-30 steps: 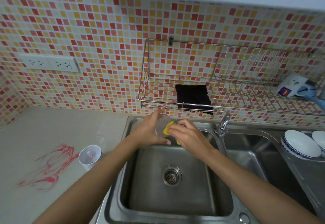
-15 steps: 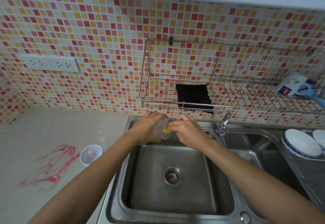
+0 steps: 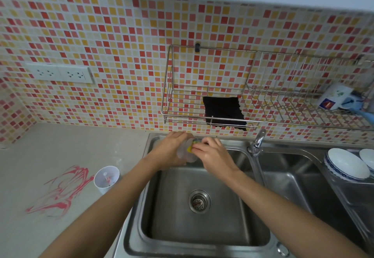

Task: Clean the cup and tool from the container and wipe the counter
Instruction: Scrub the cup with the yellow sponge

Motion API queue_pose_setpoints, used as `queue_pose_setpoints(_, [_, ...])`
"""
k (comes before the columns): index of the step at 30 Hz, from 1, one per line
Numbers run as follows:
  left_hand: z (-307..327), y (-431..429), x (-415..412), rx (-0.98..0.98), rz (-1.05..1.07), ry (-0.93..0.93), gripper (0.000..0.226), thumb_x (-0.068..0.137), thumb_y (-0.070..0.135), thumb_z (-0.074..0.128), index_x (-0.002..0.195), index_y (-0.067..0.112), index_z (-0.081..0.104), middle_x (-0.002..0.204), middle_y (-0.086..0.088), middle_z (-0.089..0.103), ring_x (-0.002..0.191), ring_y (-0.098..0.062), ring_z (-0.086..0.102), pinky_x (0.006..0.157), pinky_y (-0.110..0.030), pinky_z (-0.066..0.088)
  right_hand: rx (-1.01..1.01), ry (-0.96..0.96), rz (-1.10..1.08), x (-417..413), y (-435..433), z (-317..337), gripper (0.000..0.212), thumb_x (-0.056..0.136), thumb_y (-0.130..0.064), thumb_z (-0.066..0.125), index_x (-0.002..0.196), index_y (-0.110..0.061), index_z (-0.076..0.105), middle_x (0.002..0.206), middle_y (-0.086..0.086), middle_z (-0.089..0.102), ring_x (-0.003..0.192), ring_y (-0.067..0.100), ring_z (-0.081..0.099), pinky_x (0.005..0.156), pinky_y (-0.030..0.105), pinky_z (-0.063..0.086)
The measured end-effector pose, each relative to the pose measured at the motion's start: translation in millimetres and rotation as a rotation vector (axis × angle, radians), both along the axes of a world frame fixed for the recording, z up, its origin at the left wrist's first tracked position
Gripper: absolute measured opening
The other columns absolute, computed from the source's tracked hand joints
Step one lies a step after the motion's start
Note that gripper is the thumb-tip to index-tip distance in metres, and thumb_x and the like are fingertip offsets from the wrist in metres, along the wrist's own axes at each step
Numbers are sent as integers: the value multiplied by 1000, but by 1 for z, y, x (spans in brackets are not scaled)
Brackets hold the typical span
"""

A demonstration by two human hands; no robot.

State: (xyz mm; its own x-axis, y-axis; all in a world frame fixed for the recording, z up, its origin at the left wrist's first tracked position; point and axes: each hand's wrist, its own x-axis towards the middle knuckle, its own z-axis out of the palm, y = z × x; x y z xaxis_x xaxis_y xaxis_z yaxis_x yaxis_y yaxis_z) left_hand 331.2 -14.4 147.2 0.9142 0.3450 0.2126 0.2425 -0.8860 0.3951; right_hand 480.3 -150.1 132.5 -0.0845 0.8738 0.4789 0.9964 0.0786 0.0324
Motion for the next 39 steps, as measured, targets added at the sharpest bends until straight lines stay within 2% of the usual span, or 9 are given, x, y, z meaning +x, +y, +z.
queue_pose_setpoints(5, [1, 7, -1, 4, 3, 42, 77, 71, 37, 83, 137, 22, 47, 138, 4, 52, 127, -17, 43, 107, -31, 38, -215, 833, -75, -20, 3, -8, 22, 84, -10, 65, 101, -19, 75, 106, -9, 71, 97, 13, 60, 93, 36, 46])
queue_pose_setpoints(7, [-5, 8, -3, -4, 13, 71, 79, 71, 42, 81, 139, 26, 44, 141, 6, 50, 130, -15, 43, 108, -37, 41, -271, 739, -30, -13, 1, -4, 22, 85, -11, 65, 102, -21, 75, 106, -10, 71, 97, 12, 58, 94, 32, 44])
queue_pose_setpoints(12, [-15, 0, 1, -11, 18, 33, 82, 71, 38, 81, 142, 25, 42, 144, 8, 48, 133, -13, 42, 112, -31, 35, -62, 6, 57, 7, -2, -3, 37, 70, 3, 74, 104, -12, 73, 104, -2, 70, 90, 22, 53, 77, 35, 53])
queue_pose_setpoints(19, [-29, 3, -4, 8, 40, 88, 80, 69, 46, 80, 138, 27, 45, 138, 8, 52, 129, -15, 44, 110, -34, 38, -333, 577, -35, -15, -10, -8, 22, 86, -11, 65, 105, -18, 74, 111, -6, 70, 101, 16, 59, 97, 27, 41])
queue_pose_setpoints(25, [-30, 1, -3, -19, 56, 58, 84, 65, 36, 81, 140, 26, 44, 138, 6, 51, 130, -16, 44, 108, -37, 39, -133, 63, -3, 6, -13, -7, 39, 66, 5, 74, 99, -14, 75, 101, -4, 70, 88, 21, 57, 78, 29, 54])
queue_pose_setpoints(29, [-34, 3, -6, -29, 78, 49, 81, 67, 39, 81, 138, 27, 45, 138, 8, 51, 129, -15, 44, 107, -36, 42, -245, 531, -61, -18, -19, -14, 27, 84, -2, 64, 105, -15, 74, 109, -3, 70, 93, 11, 57, 84, 5, 35])
queue_pose_setpoints(31, [-37, 2, -9, -57, 78, 48, 80, 67, 39, 81, 138, 27, 45, 138, 7, 52, 129, -16, 44, 107, -35, 41, -292, 717, -83, -16, -19, -11, 23, 85, -5, 64, 102, -14, 76, 107, -2, 71, 90, 5, 59, 81, 7, 37])
queue_pose_setpoints(35, [-35, -5, -10, -92, 80, 10, 82, 66, 34, 81, 139, 27, 44, 138, 7, 52, 127, -15, 45, 107, -34, 41, -157, 369, -57, -4, -20, -10, 29, 80, 3, 66, 102, -13, 75, 104, -2, 71, 90, 21, 60, 84, 26, 50])
queue_pose_setpoints(39, [-38, -5, -10, -114, 118, 4, 83, 66, 37, 82, 139, 30, 43, 137, 9, 51, 126, -14, 45, 105, -35, 43, -196, 379, -39, -15, -24, -11, 27, 82, 1, 65, 103, -14, 75, 106, -2, 71, 92, 21, 60, 89, 24, 46])
